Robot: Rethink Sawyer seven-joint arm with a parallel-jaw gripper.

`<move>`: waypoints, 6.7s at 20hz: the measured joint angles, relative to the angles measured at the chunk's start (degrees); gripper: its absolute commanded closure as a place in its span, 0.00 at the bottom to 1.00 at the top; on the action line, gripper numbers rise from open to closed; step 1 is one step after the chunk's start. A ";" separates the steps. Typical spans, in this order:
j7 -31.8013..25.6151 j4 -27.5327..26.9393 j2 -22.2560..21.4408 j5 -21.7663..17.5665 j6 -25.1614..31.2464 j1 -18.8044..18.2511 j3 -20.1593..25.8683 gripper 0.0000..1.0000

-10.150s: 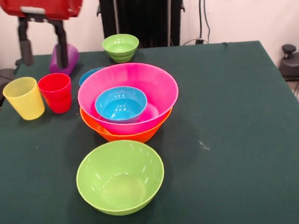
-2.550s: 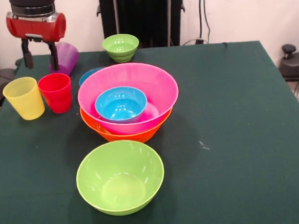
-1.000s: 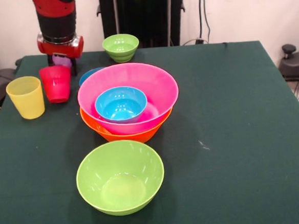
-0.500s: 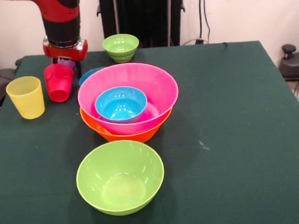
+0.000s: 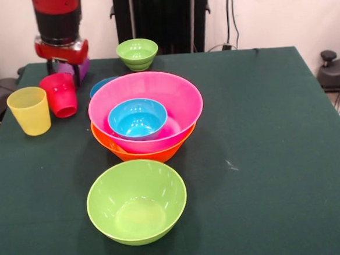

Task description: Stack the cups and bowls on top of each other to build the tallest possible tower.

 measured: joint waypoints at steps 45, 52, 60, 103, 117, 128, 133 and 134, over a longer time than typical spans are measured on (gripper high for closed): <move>0.00 -1.52 -2.59 0.54 -10.10 0.27 0.85 0.00; 0.00 -3.40 -0.19 0.53 -12.29 0.27 0.85 0.00; 0.00 -5.51 2.94 0.52 -14.31 0.27 0.76 0.00; 0.00 -6.43 -13.05 11.25 2.97 5.91 0.86 1.00; 1.78 -11.92 -9.79 13.87 3.84 22.27 -3.27 1.00; 8.48 -16.35 -4.85 20.84 3.83 32.46 -9.38 1.00; 11.28 -16.45 -3.56 22.74 3.83 34.72 -12.31 1.00; 11.77 -16.46 -3.29 22.98 3.83 35.11 -12.98 1.00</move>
